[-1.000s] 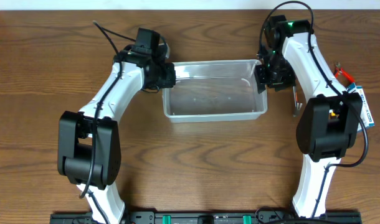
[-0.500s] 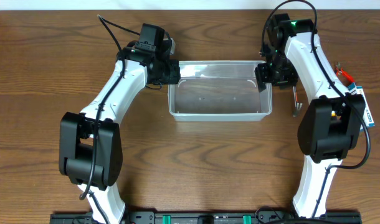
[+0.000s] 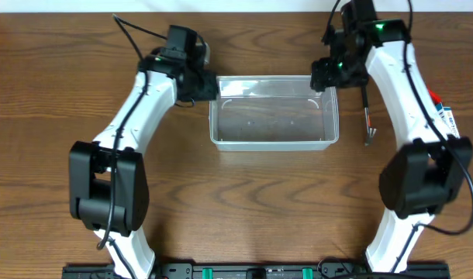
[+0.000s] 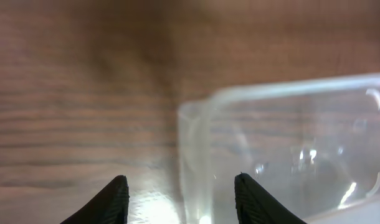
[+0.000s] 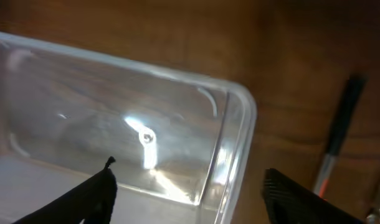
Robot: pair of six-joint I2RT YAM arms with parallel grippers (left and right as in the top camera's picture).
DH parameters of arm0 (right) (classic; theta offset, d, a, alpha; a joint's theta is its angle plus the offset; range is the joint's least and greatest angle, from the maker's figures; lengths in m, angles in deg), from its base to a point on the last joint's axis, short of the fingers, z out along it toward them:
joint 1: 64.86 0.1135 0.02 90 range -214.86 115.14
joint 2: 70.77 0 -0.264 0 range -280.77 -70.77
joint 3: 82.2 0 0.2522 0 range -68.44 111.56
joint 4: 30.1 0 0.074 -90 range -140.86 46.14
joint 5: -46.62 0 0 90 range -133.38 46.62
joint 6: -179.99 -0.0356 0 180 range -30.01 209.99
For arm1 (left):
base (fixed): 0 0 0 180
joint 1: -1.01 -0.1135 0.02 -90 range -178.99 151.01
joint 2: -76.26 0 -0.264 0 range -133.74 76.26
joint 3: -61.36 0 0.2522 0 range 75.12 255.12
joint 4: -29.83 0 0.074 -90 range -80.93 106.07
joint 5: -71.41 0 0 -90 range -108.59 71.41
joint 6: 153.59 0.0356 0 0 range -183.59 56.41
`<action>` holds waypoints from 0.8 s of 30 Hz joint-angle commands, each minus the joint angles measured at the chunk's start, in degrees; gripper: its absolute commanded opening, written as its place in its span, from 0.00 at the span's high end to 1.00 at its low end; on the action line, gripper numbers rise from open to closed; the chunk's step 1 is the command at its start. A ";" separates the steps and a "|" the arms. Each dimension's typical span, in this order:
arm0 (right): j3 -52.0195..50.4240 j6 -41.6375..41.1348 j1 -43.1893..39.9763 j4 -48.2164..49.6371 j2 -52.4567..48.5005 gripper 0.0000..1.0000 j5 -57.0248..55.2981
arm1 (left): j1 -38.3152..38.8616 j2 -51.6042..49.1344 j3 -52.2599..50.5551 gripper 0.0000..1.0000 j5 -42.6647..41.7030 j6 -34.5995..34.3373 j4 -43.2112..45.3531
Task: Pack container
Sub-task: 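Release the container and pull both grippers back outward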
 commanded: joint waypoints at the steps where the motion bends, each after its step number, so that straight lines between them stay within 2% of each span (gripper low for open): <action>1: 0.04 1.29 -0.90 1.22 4.72 0.20 -0.09 | -3.87 4.31 3.10 0.55 1.20 0.52 -0.15; 2: 0.04 1.27 -1.07 1.49 5.64 0.14 -0.87 | -5.14 5.14 3.34 0.55 1.22 0.55 -0.13; 3: 0.04 1.27 -1.40 1.64 6.75 0.03 -2.03 | -6.64 6.03 3.41 0.52 1.46 0.52 -0.04; 4: 0.04 1.29 -1.77 1.64 7.65 0.01 -3.17 | -8.46 7.04 3.43 0.44 2.23 0.55 0.02; 9: 0.04 1.53 -6.01 0.98 11.58 0.01 -8.90 | -18.03 10.73 3.43 0.16 8.28 0.55 -0.07; 12: 0.04 1.66 -9.79 -0.96 13.18 0.01 -12.92 | -24.02 11.72 3.43 0.00 8.90 0.52 0.07; 17: 0.04 1.55 -16.59 -5.66 14.38 0.01 -14.71 | -31.17 11.85 3.43 0.02 8.87 0.48 -1.55; 24: -2.05 -1.14 -21.68 -9.07 14.14 0.14 -11.87 | -33.86 11.85 3.39 0.02 8.90 0.50 -2.95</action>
